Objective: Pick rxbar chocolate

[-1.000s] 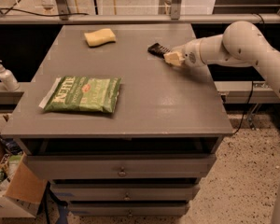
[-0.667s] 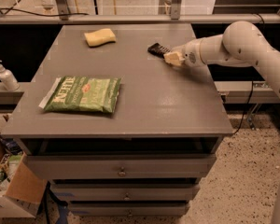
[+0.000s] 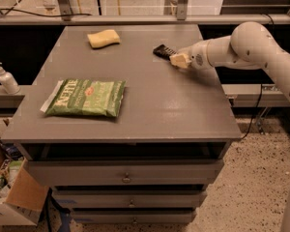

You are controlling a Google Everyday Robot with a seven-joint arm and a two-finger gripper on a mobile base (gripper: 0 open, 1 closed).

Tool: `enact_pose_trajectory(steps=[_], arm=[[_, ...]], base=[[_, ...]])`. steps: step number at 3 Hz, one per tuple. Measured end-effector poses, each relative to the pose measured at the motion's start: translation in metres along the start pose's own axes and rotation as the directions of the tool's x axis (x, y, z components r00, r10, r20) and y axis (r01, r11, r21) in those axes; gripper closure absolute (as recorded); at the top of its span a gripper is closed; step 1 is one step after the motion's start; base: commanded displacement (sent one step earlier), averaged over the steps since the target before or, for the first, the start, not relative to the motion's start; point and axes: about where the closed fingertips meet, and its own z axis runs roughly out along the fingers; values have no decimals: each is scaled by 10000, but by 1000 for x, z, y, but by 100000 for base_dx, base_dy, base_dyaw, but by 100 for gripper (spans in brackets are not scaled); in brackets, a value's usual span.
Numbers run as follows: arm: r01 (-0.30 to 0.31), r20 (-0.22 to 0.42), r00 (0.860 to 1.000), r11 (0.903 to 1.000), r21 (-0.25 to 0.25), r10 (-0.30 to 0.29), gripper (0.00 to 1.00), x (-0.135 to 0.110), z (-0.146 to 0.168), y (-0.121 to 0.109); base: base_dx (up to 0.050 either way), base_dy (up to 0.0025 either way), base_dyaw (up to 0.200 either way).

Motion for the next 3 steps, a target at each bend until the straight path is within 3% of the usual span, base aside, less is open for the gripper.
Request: enact_pose_trajectory(steps=[3], arm=[[3, 5, 10000, 10000, -1, -3, 100, 0, 0, 0]], base=[[0, 0, 0]])
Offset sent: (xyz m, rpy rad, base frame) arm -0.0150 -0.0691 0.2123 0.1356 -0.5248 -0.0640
